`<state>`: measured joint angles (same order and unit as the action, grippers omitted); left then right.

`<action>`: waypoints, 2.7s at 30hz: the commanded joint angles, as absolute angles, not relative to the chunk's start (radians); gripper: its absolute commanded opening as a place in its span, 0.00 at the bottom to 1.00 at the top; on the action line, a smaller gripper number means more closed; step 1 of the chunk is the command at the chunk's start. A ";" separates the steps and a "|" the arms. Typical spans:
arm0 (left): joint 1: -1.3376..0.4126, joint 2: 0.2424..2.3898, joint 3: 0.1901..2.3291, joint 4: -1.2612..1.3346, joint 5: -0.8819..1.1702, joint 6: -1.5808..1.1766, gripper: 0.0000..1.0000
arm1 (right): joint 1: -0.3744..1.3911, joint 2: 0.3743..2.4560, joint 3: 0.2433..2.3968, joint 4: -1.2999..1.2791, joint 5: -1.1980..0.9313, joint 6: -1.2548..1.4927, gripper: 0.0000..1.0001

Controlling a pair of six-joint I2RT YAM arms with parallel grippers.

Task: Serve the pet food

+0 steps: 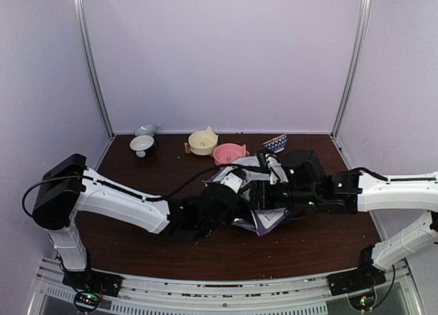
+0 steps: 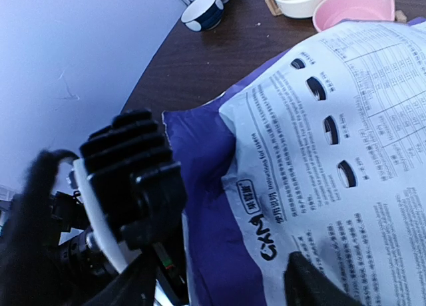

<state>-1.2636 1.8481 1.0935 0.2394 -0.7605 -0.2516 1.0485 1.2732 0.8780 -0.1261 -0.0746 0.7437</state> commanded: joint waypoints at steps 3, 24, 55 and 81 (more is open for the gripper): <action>-1.242 1.844 1.115 0.268 -0.801 -0.256 0.00 | 0.981 1.097 0.927 -0.303 0.059 0.647 0.85; -1.122 1.821 1.064 0.272 -0.604 -0.368 0.00 | 0.311 1.353 0.740 -0.184 -0.324 0.529 0.84; -1.045 2.113 1.465 -0.111 -0.242 -0.383 0.00 | 0.304 1.409 0.654 -0.010 -0.549 0.537 0.46; -0.968 2.095 1.467 -0.225 0.717 -0.281 0.00 | 0.305 1.393 0.648 -0.064 -0.415 0.547 0.18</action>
